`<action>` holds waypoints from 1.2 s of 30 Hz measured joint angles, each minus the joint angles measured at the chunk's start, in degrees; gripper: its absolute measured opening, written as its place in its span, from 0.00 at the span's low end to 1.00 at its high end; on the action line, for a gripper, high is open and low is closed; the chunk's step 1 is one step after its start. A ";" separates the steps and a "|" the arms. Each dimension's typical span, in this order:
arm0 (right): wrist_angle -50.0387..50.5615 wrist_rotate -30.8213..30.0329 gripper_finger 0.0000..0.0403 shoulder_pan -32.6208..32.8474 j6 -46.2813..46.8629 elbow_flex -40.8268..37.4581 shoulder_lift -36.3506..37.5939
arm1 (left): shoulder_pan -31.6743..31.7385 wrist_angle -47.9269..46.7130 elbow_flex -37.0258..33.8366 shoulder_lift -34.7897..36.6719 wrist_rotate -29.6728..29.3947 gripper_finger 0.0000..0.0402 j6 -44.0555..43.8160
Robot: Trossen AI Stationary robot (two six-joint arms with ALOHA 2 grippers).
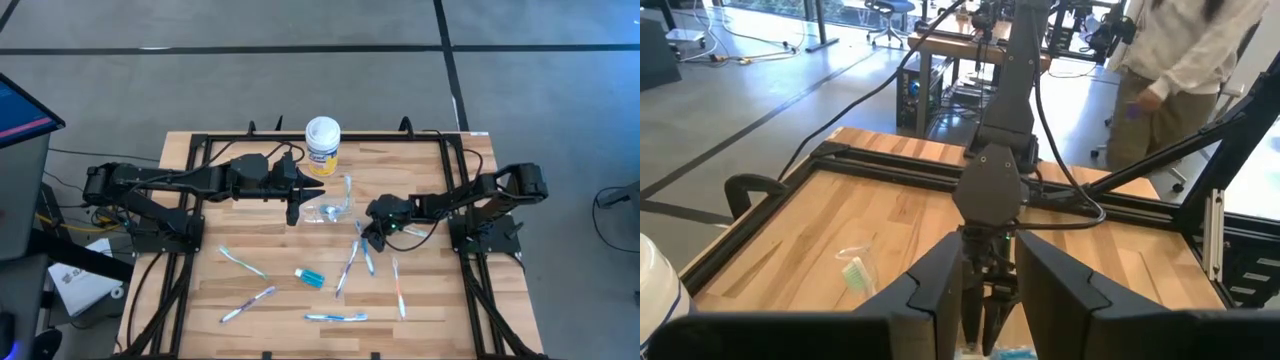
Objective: Pick & Place toothbrushing station
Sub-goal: Put the top blue toothbrush into the transparent organizer
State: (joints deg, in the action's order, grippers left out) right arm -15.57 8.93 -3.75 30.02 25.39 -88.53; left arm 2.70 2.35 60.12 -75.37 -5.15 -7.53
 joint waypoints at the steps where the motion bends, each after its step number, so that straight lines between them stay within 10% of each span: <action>1: 0.61 -0.02 0.15 0.00 -0.02 0.00 0.02 | 0.00 0.00 0.00 0.01 0.00 0.22 0.00; 6: 1.39 -0.13 0.02 0.15 -1.31 0.04 0.04 | 0.00 0.00 0.00 0.02 0.00 0.22 0.00; 36: 5.06 -6.08 0.00 3.74 -7.43 0.26 20.92 | 0.00 0.02 0.00 0.00 0.00 0.22 0.00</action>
State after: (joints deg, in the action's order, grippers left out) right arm -10.51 2.85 -0.01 22.59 25.65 -67.61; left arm 2.70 2.37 60.12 -75.37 -5.15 -7.53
